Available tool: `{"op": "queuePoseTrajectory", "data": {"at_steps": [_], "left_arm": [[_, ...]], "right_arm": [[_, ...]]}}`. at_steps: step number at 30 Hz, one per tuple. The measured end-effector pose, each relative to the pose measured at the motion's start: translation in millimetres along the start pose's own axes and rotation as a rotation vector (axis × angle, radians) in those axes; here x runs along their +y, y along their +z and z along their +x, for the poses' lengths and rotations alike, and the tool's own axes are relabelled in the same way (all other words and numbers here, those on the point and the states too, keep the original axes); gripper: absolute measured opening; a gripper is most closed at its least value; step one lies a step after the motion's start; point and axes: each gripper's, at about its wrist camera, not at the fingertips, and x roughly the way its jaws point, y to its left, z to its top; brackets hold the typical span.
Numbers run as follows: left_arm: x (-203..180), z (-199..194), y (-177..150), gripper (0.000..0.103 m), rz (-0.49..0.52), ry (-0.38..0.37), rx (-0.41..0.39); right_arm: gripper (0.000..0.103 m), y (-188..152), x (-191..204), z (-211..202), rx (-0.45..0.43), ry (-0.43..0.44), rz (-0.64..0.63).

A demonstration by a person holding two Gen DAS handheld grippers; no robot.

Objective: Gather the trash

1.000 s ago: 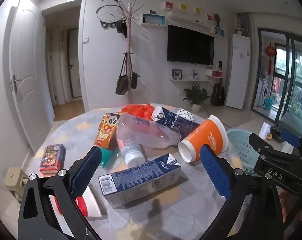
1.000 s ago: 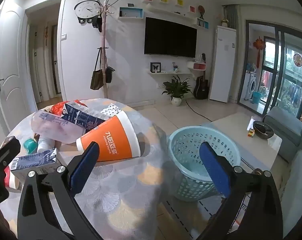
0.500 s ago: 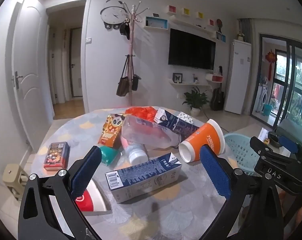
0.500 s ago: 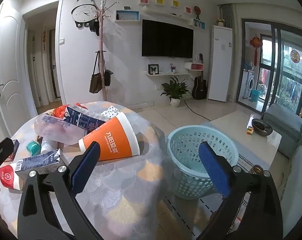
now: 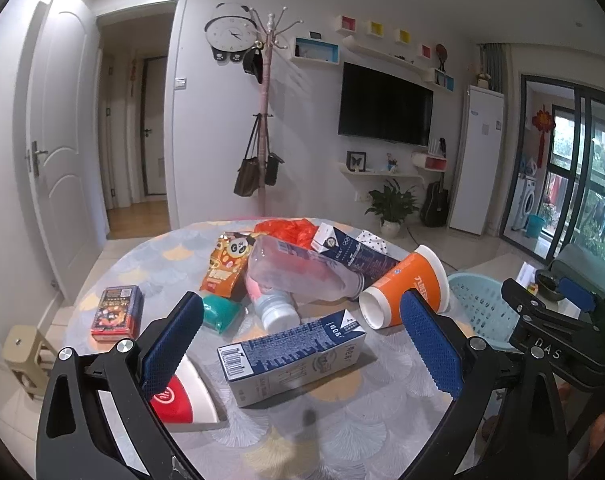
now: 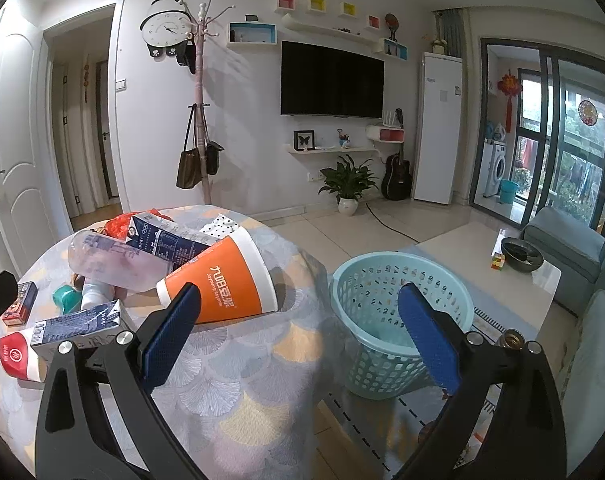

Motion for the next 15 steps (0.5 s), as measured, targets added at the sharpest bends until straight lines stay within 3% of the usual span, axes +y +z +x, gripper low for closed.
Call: {"op": "queuePoseTrajectory", "data": {"at_steps": [15], "left_arm": [[-1.0, -2.7, 0.2, 0.095, -0.001, -0.012, 0.003]], "right_arm": [[0.094, 0.2, -3.3, 0.7, 0.004, -0.001, 0.006]]}}
